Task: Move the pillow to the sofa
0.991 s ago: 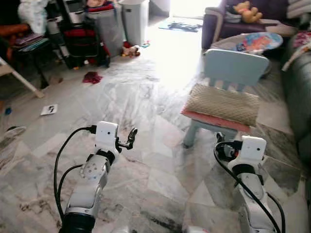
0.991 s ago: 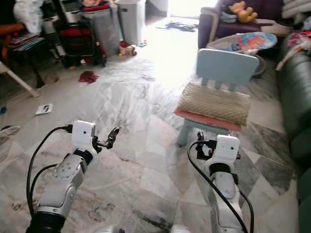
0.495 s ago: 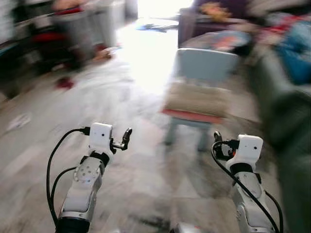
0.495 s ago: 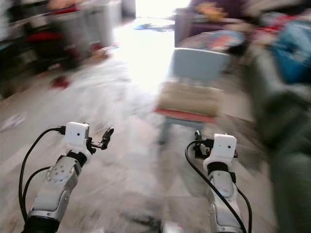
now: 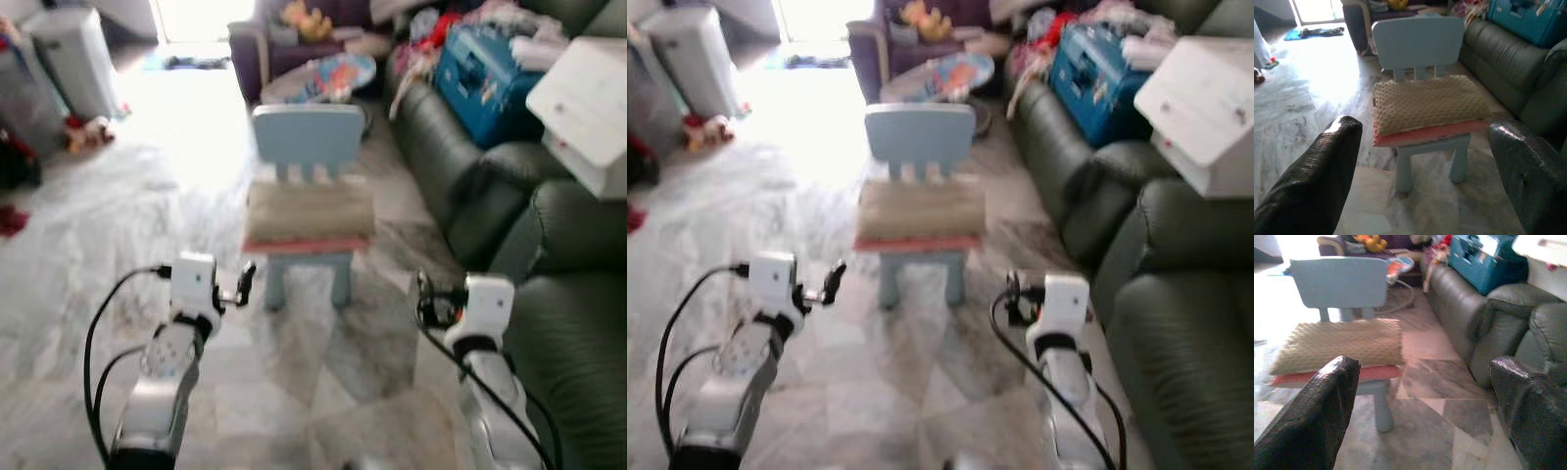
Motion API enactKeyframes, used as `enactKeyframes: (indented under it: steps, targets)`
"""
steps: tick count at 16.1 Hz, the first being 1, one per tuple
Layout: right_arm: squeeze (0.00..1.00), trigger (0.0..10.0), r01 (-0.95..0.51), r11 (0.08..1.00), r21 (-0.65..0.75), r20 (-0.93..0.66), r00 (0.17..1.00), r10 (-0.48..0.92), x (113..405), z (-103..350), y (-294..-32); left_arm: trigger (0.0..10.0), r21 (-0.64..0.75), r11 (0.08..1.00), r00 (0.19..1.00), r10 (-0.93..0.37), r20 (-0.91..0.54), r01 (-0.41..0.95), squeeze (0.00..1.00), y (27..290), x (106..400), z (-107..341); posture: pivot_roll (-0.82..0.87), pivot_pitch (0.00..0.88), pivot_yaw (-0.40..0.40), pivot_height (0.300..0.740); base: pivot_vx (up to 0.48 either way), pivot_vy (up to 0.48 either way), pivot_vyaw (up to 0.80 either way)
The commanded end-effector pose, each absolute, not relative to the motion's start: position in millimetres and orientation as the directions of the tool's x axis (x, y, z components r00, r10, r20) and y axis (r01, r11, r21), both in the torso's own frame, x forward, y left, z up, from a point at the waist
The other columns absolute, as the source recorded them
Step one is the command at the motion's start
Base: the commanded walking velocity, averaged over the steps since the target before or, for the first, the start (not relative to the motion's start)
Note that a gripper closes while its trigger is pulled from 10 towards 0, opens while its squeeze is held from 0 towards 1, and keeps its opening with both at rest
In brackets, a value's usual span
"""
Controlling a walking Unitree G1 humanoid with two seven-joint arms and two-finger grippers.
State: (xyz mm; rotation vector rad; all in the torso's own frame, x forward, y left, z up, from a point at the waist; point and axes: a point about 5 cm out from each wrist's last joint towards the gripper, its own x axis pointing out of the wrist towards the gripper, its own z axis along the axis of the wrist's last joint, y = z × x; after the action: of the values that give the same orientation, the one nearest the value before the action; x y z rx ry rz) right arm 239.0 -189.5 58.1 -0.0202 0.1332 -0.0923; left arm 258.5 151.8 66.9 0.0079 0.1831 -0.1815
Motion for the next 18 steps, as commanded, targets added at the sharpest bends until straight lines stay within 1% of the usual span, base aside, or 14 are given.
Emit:
enactKeyframes:
  steps: [1,5,7,9,11,14,18]
  targets:
    - [0.00,10.0,0.120,0.992,-0.026,-0.130,0.984,-0.122,239,60,-198,10.0,-0.012,0.982,0.966,-0.188,-0.179,0.189,0.00,146,256,68,-0.03,0.000,-0.003,0.740,0.371,0.000,0.00]
    - [0.00,10.0,0.109,0.994,-0.020,-0.147,0.983,-0.111,236,55,-195,10.0,-0.021,0.982,0.963,-0.189,-0.190,0.189,0.00,144,250,65,-0.02,0.000,-0.011,0.740,0.397,0.000,0.00]
    - [0.00,10.0,0.076,0.997,-0.027,-0.121,0.990,-0.078,243,62,-194,10.0,-0.012,0.981,0.966,-0.190,-0.176,0.191,0.00,142,257,69,-0.02,0.000,-0.006,0.740,0.441,0.000,0.00]
    - [0.00,10.0,0.070,0.997,-0.031,-0.097,0.993,-0.073,251,68,-193,10.0,0.002,0.980,0.967,-0.196,-0.164,0.199,0.00,142,261,73,-0.02,0.000,0.000,0.740,0.424,0.000,0.62]
    - [0.00,10.0,0.074,0.997,-0.029,-0.093,0.993,-0.076,252,69,-193,10.0,0.005,0.982,0.969,-0.186,-0.161,0.189,0.00,144,263,74,-0.02,0.000,0.002,0.740,0.420,0.000,0.75]
    - [0.00,10.0,0.068,0.997,-0.028,-0.102,0.992,-0.071,249,66,-192,10.0,0.012,0.984,0.970,-0.174,-0.168,0.179,0.00,145,263,72,-0.02,0.000,0.000,0.740,0.405,0.257,0.51]
    - [0.00,10.0,0.073,0.997,-0.031,-0.096,0.993,-0.075,251,69,-193,10.0,0.008,0.983,0.969,-0.180,-0.170,0.184,0.00,142,262,71,-0.02,0.000,-0.004,0.740,0.401,0.262,0.00]
